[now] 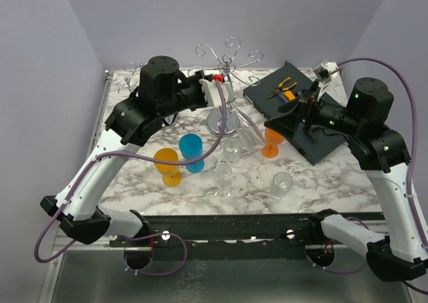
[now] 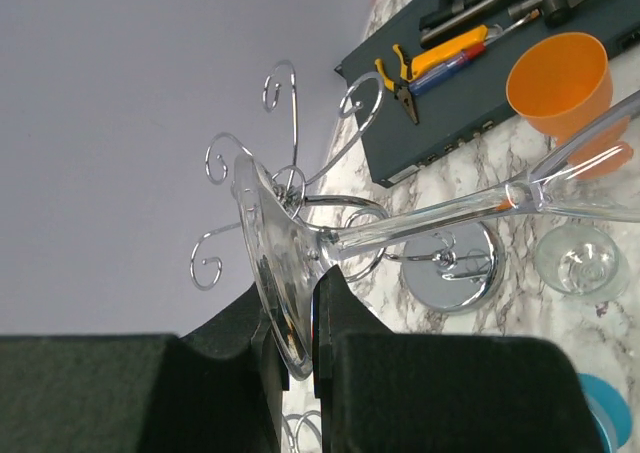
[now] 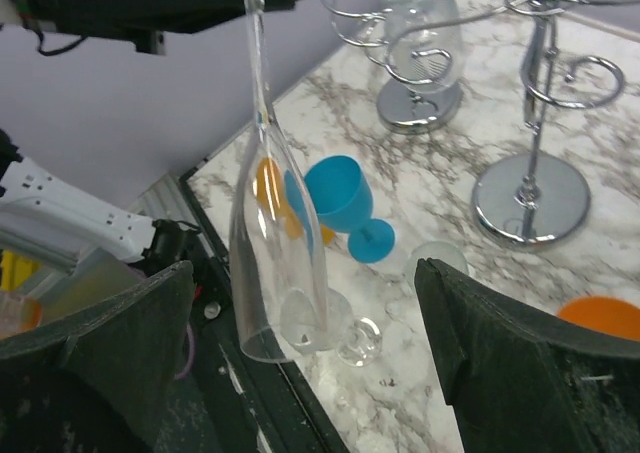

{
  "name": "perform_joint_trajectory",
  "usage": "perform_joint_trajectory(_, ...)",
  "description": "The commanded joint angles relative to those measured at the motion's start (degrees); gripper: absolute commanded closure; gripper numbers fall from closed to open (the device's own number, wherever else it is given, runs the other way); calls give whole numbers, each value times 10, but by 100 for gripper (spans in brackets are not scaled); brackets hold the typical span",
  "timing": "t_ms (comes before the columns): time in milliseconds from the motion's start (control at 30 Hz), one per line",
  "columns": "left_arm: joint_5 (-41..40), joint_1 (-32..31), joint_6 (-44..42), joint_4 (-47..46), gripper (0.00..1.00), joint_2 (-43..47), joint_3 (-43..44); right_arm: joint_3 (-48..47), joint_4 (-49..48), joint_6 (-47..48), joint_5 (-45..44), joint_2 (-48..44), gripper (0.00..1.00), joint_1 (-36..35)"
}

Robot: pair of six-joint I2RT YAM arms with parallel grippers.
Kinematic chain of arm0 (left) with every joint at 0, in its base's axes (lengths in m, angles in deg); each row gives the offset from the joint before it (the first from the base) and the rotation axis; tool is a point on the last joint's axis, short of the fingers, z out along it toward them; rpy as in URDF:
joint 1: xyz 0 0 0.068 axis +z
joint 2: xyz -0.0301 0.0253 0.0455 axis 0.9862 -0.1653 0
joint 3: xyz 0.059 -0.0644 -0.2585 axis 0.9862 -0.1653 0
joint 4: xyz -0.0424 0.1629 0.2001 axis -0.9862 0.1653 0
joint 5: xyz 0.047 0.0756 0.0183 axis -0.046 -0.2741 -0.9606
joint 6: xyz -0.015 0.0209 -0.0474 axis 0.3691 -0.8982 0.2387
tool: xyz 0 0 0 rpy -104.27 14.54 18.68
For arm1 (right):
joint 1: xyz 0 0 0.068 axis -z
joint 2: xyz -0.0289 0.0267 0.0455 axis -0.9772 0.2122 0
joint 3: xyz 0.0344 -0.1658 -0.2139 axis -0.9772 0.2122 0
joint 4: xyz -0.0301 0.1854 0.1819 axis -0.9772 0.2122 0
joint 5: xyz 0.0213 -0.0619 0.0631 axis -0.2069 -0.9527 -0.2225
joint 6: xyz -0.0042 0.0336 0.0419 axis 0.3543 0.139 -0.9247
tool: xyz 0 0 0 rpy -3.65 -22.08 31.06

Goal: Place the wine glass upside down on the wine glass rack
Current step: Turn the wine glass upside down at the wine rack.

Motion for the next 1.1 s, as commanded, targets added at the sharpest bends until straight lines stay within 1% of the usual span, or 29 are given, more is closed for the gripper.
perform_joint_trajectory(0,2,-27,-119,-53,100,35,-39,25,-127,-35,124,33,0,-3)
perform_joint_trajectory(67,-5,-38,-142,-61,100,42,-50,45,-175,-59,162,40,0,-4)
perform_joint_trajectory(133,-11,-46,-162,-68,100,50,-61,66,-210,-69,179,41,0,-4)
perform_joint_trajectory(300,-14,-58,-214,-98,100,68,-92,102,-230,-55,177,47,0,-20)
perform_joint_trajectory(433,-14,-62,-232,-116,100,67,-95,122,-221,-24,129,58,0,-59)
perform_joint_trajectory(600,-20,-64,-249,-131,100,63,-95,145,-215,13,50,67,1,-130)
perform_joint_trajectory(700,-19,-64,-260,-135,100,65,-102,152,-206,27,-9,76,6,-158)
perform_joint_trajectory(767,-20,-64,-268,-136,100,67,-105,169,-220,26,-31,70,11,-162)
perform_joint_trajectory(833,-20,-65,-275,-137,100,70,-109,190,-248,20,-61,56,19,-164)
perform_joint_trajectory(900,-19,-65,-276,-136,100,72,-111,215,-278,9,-90,39,36,-164)
perform_joint_trajectory(933,-20,-65,-276,-136,100,73,-112,226,-289,8,-96,32,46,-165)
perform_joint_trajectory(967,-21,-65,-275,-137,100,74,-113,236,-302,6,-103,27,54,-164)
perform_joint_trajectory(1000,-20,-65,-274,-137,100,74,-113,249,-314,4,-111,23,60,-165)
perform_joint_trajectory(1067,-18,-66,-273,-137,100,74,-115,270,-342,-2,-127,16,67,-165)
